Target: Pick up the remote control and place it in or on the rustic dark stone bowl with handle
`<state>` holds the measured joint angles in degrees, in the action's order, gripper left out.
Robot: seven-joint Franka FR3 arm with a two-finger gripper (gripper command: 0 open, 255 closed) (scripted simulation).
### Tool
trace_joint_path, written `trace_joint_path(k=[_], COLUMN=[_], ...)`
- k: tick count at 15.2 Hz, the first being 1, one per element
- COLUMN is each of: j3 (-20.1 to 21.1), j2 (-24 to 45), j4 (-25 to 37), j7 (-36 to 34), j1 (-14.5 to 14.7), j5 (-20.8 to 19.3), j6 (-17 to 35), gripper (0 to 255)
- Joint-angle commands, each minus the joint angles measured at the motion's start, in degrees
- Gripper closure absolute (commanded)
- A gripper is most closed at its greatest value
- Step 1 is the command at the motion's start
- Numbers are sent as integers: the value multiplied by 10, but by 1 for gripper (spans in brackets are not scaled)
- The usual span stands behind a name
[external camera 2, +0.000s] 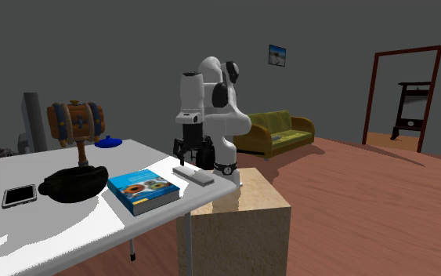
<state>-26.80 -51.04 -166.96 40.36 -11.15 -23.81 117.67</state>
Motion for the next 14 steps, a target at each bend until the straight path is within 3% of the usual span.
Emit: trace_joint_path(k=[1, 8, 14], j3=[-20, -44, -44], j2=[16, 65, 65], j4=[-12, -40, -40], j7=[16, 12, 12], j1=[-8, -13, -13], j5=[-21, -45, -45], j6=[31, 107, 107], gripper=[0, 0, 0])
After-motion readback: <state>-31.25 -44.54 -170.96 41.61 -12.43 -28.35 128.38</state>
